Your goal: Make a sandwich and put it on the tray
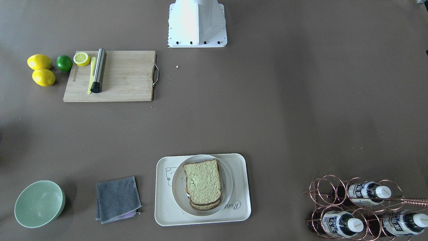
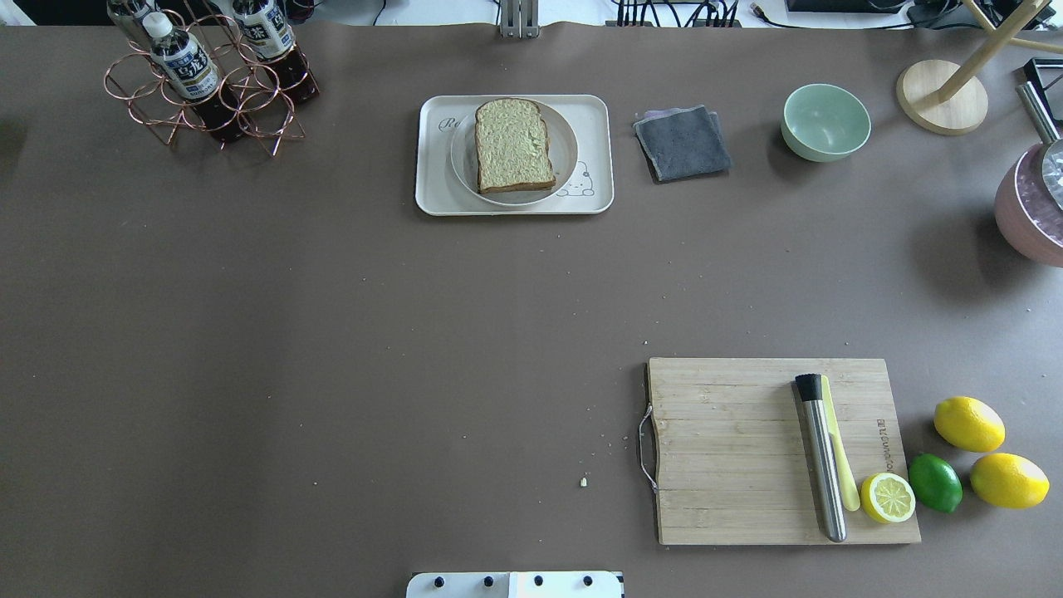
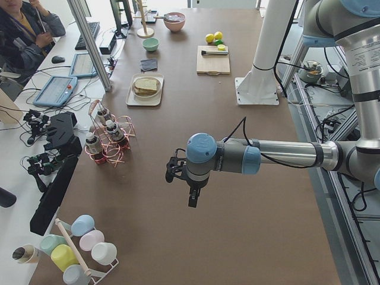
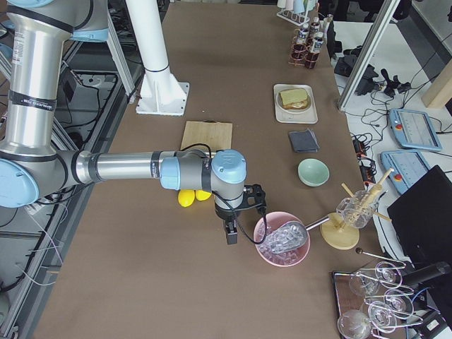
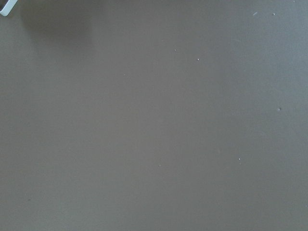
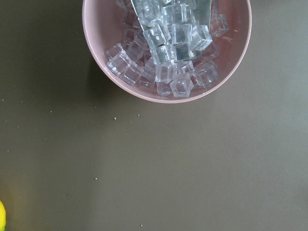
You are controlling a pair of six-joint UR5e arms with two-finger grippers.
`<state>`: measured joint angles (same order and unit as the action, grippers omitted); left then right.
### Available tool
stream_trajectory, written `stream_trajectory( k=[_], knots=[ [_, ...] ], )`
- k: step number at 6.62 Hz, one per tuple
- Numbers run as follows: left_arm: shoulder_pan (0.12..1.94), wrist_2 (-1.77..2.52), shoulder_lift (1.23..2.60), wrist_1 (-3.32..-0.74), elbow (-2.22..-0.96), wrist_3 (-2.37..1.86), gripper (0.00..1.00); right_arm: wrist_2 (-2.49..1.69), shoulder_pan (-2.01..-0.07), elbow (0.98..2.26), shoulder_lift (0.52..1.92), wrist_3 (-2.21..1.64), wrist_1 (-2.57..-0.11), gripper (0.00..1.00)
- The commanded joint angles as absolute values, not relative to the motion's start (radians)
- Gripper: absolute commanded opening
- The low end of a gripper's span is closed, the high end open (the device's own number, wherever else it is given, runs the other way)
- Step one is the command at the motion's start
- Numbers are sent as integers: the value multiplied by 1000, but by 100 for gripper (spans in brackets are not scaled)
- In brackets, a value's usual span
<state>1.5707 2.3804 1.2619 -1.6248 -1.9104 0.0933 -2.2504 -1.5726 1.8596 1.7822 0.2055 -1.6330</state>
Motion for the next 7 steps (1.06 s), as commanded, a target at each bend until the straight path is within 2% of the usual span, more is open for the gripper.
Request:
stream_trajectory(
  k=[1,7],
  knots=[
    [1569,2379,1262,-1624,-1908,92,97,-2241,-1568,1855,1779,207,-1634,100],
    [1569,2382,1262,-1628,-1910,66,97,-2238,-1559,1850,1773,215,-1632,100]
  ],
)
